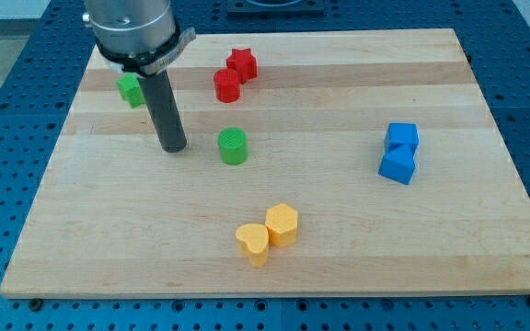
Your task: Push the green circle into the hexagon
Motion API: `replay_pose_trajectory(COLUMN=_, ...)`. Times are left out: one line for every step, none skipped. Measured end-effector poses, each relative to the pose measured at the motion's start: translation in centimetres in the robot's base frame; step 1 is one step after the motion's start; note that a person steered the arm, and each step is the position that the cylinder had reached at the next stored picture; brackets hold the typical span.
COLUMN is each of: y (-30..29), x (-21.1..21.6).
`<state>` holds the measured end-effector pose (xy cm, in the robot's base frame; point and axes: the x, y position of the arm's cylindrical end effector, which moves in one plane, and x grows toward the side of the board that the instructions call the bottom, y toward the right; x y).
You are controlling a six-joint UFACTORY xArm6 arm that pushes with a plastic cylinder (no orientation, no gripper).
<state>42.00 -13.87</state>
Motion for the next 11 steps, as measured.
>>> replay_pose_trajectory(y=4.6, x=-1.6)
replay_pose_trajectory(y=10.4, x=-0.2)
replay_pose_trajectory(y=12.2, x=2.7)
replay_pose_trajectory(y=12.1, x=2.2)
replay_pose_trajectory(y=9.9, x=2.2)
replay_pose_trajectory(y=9.6, x=3.7)
replay_pose_trajectory(y=11.4, x=6.1)
replay_pose_trajectory(y=7.3, x=5.3)
replay_pose_trajectory(y=2.4, x=5.4)
replay_pose_trajectory(y=3.3, x=7.2)
replay_pose_trajectory(y=8.7, x=7.4)
